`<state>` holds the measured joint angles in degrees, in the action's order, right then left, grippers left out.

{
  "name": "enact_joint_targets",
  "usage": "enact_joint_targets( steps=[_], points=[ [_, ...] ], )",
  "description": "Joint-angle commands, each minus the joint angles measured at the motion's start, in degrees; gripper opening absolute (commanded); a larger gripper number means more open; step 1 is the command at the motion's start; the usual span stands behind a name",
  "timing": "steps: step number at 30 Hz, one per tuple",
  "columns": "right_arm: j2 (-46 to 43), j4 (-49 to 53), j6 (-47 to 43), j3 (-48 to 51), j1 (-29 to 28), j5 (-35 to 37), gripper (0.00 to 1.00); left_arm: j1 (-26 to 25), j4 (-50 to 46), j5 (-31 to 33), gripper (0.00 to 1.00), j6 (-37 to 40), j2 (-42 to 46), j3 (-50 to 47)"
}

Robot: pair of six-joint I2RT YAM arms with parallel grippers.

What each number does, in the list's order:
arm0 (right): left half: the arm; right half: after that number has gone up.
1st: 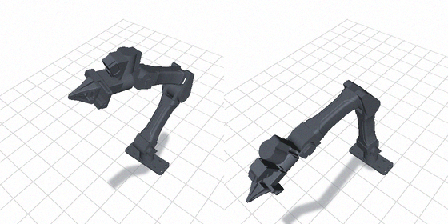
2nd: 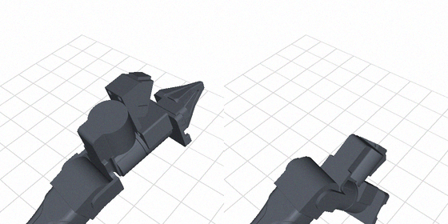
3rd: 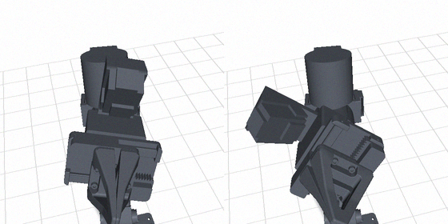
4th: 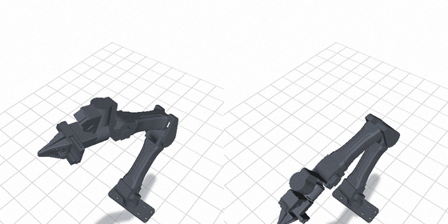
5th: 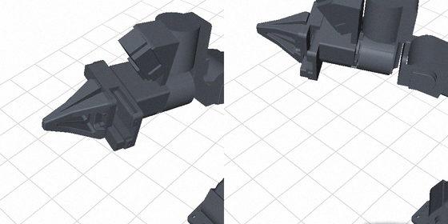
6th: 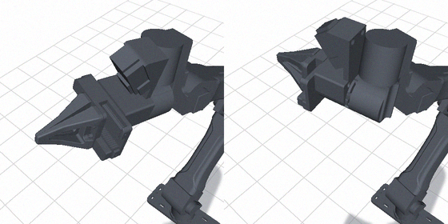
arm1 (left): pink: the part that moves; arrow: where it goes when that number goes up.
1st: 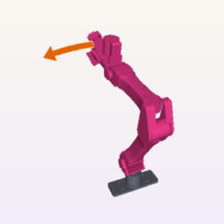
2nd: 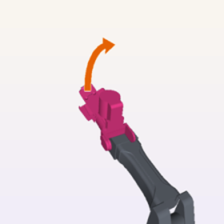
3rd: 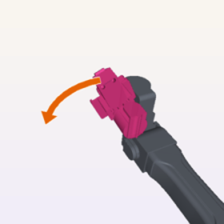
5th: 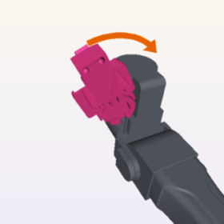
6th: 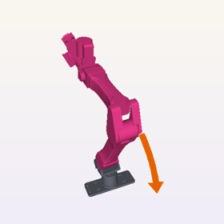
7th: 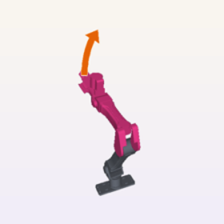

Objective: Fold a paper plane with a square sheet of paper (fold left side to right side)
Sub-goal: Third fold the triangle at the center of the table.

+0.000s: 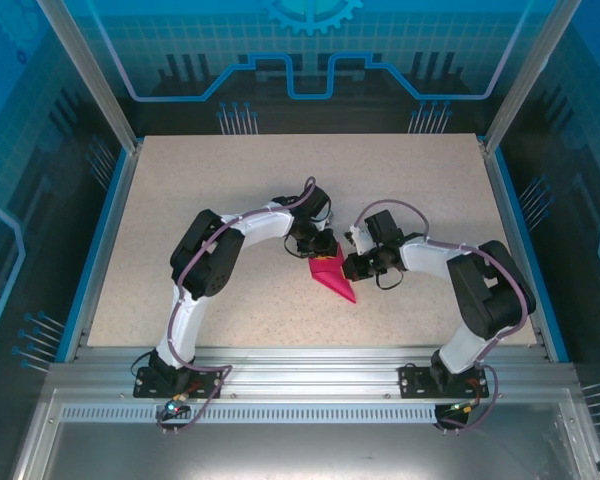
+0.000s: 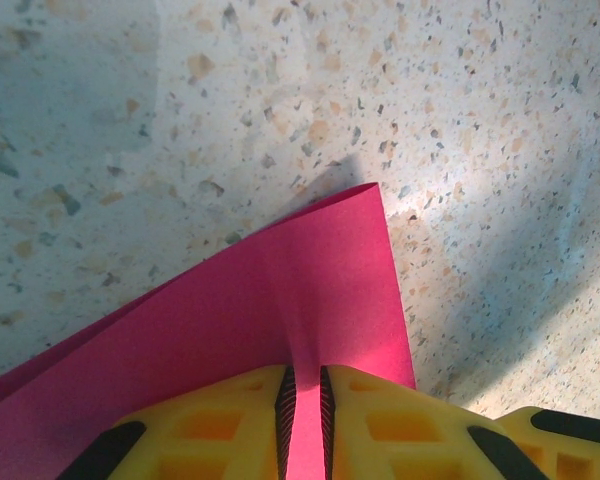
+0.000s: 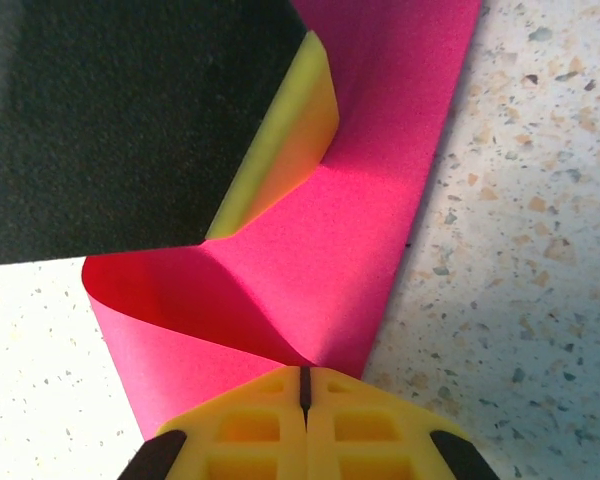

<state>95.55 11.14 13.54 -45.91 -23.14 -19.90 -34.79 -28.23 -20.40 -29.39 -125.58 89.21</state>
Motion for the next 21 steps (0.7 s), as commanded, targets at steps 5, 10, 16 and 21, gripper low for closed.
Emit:
enact_joint_targets(
  steps=[5,10,16,21],
  points=[
    [1.67,2.31,-0.01,-0.97,1.25,1.53,0.0,-1.08,-3.15,1.42,0.2,1.53,-1.91,-0.38],
    [1.76,2.92,0.41,-0.85,1.27,1.82,0.0,-1.14,-3.34,1.48,0.2,1.53,-1.91,-0.17],
    [0.43,3.01,0.79,0.45,1.27,2.47,0.0,-1.07,-3.41,1.67,0.2,1.61,-1.81,-0.26],
    [1.17,4.03,0.7,-0.04,1.25,2.28,0.0,-1.08,-3.41,1.59,0.21,1.61,-1.64,-0.2]
  ],
)
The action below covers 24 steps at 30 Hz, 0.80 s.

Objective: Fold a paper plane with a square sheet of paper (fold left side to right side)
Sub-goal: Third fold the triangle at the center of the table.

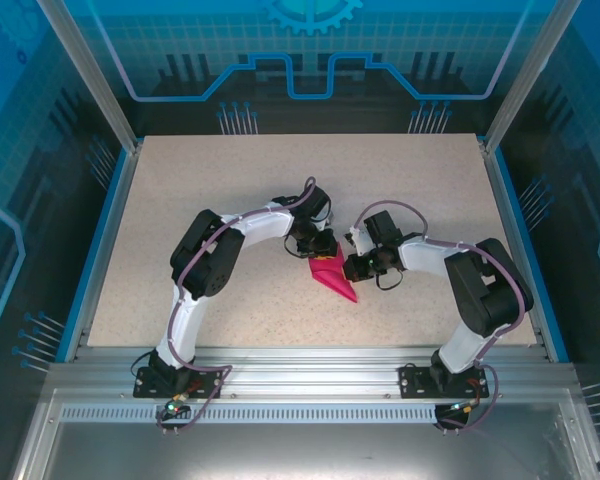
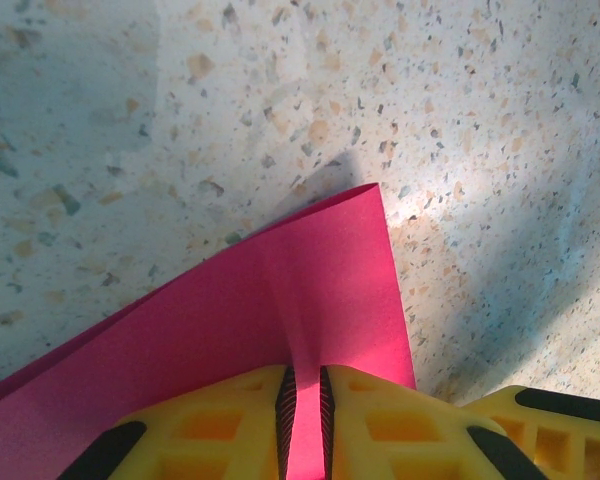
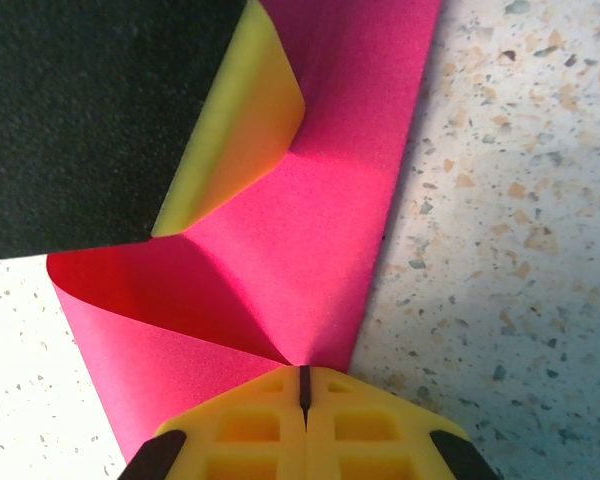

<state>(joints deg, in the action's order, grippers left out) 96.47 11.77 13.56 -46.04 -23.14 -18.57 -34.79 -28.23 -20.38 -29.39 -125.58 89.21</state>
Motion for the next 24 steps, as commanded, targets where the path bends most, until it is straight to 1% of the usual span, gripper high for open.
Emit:
enact_joint_targets(
  steps=[1,4,10,15,18,21,24],
  points=[
    [0.41,4.05,0.6,-0.14,1.16,1.03,0.0,-1.09,-3.39,1.59,0.21,1.59,-1.6,-0.26],
    [1.05,6.06,0.9,-0.5,1.16,1.34,0.0,-1.07,-3.76,1.56,0.22,1.74,-0.58,-0.16],
    [1.23,6.95,2.56,1.08,0.61,1.14,0.0,-0.05,-5.76,1.41,0.32,2.75,5.77,0.11],
    [1.47,7.43,3.03,0.78,-0.54,1.25,0.0,1.25,-5.91,1.81,0.41,2.4,12.54,-2.6],
    [1.6,7.48,3.14,0.85,-0.85,1.4,0.0,1.41,-4.91,2.69,0.41,1.09,16.64,-6.31],
    [1.57,7.39,3.22,1.01,-1.03,1.46,0.0,1.11,-0.02,-1.18,0.37,-2.5,20.35,-12.2],
    [1.6,7.28,3.14,1.02,-1.03,1.47,0.0,-0.71,3.73,-4.21,0.34,-5.96,20.96,-15.43]
  ],
)
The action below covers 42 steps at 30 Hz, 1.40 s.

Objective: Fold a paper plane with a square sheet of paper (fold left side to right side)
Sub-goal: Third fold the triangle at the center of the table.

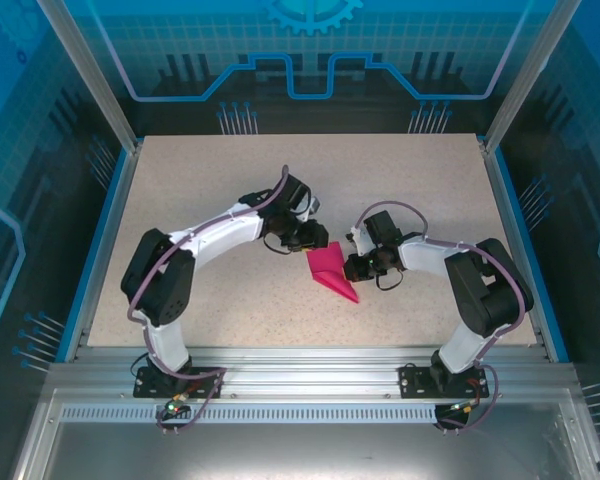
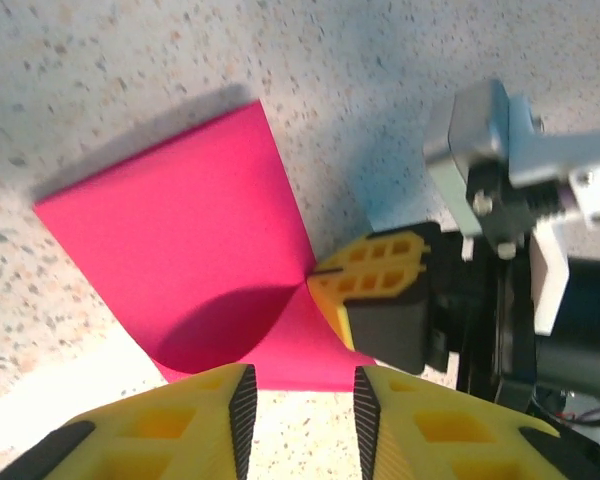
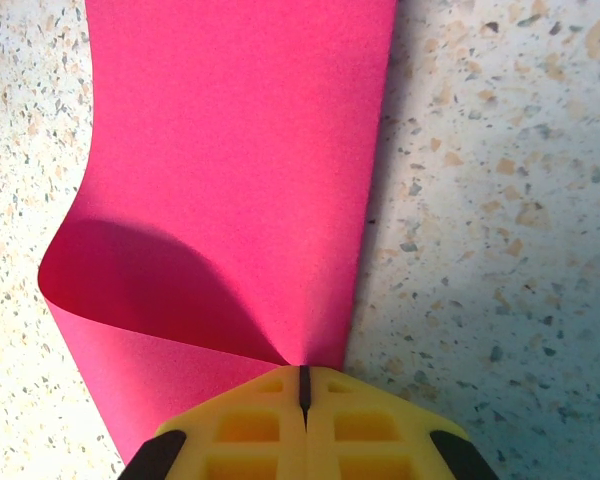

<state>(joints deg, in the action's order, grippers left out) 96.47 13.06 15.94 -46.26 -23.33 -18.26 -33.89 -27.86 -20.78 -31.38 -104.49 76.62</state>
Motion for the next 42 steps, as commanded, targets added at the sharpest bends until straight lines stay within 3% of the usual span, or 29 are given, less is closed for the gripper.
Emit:
enact_joint_targets(
  steps=[1,8,21,42],
  points=[
    [1.75,5.92,0.75,1.21,-0.83,1.1,0.0,-2.26,4.07,-4.45,0.33,-5.07,-0.59,-3.21],
    [1.84,5.84,0.67,1.15,-0.86,1.18,0.0,-4.21,6.03,-5.43,0.28,-9.0,-6.58,-1.99],
    [2.4,6.45,0.84,0.82,-0.86,1.93,0.0,-5.22,4.17,-2.94,0.27,-7.74,-11.12,-2.05],
    [1.89,7.07,0.59,0.12,-0.55,2.94,0.0,-5.11,3.77,-1.37,0.24,-7.34,-11.22,-6.62]
  ],
)
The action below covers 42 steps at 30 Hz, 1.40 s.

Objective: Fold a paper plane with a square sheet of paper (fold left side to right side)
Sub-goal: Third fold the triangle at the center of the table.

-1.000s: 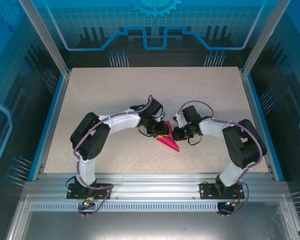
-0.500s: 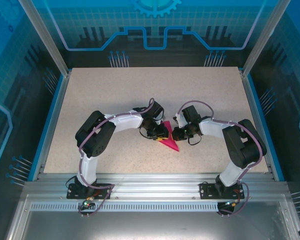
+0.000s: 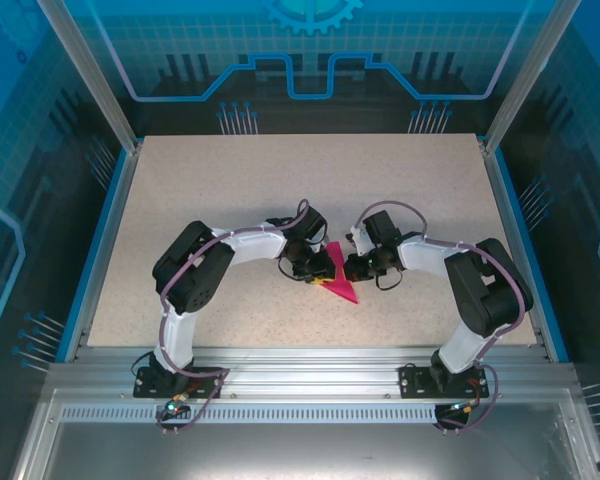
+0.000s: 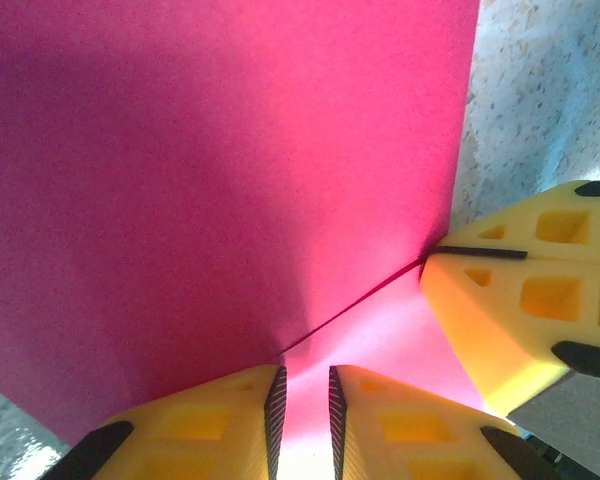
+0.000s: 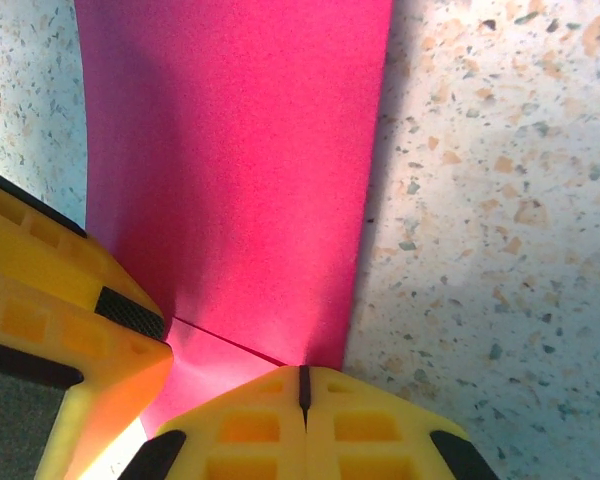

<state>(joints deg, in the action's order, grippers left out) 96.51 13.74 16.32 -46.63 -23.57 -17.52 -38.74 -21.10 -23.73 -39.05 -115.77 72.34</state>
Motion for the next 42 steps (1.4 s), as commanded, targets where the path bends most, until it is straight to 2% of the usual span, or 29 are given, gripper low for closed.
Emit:
enact_joint_targets(
  steps=[1,7,11,14,20,25,32,42],
  points=[
    [1.76,6.31,0.21,0.49,-0.42,2.11,0.0,-0.33,-2.99,1.74,0.24,0.38,-0.21,-2.37],
    [-1.37,6.8,0.28,-0.21,0.32,0.17,0.02,-0.32,-3.45,3.34,0.24,0.2,-1.88,-2.24],
    [-6.51,9.96,0.43,-1.32,1.68,-0.22,0.22,-0.36,-4.03,4.5,0.23,0.07,-1.9,-2.81],
    [-10.11,13.94,0.85,-1.64,2.14,-0.74,0.27,-0.42,-4.17,4.87,0.22,0.11,-1.82,-2.96],
    [-16.09,16.56,4.56,1.74,1.26,-8.86,0.25,-0.54,-4.47,5.19,0.22,0.27,-1.53,-2.45],
    [-13.79,13.67,8.68,2.59,-0.52,-14.92,0.24,-0.6,-4.69,5.49,0.22,0.37,-1.46,-2.46],
    [-5.72,14.19,9.08,-1.13,-3.36,-13.17,0.22,-0.56,-4.56,5.71,0.22,0.29,-1.39,-2.36],
    [-3.46,14.25,10.13,1.51,-2.99,-12.01,0.22,-0.57,-4.91,6.14,0.21,0.51,-1.39,-2.02]
  ],
)
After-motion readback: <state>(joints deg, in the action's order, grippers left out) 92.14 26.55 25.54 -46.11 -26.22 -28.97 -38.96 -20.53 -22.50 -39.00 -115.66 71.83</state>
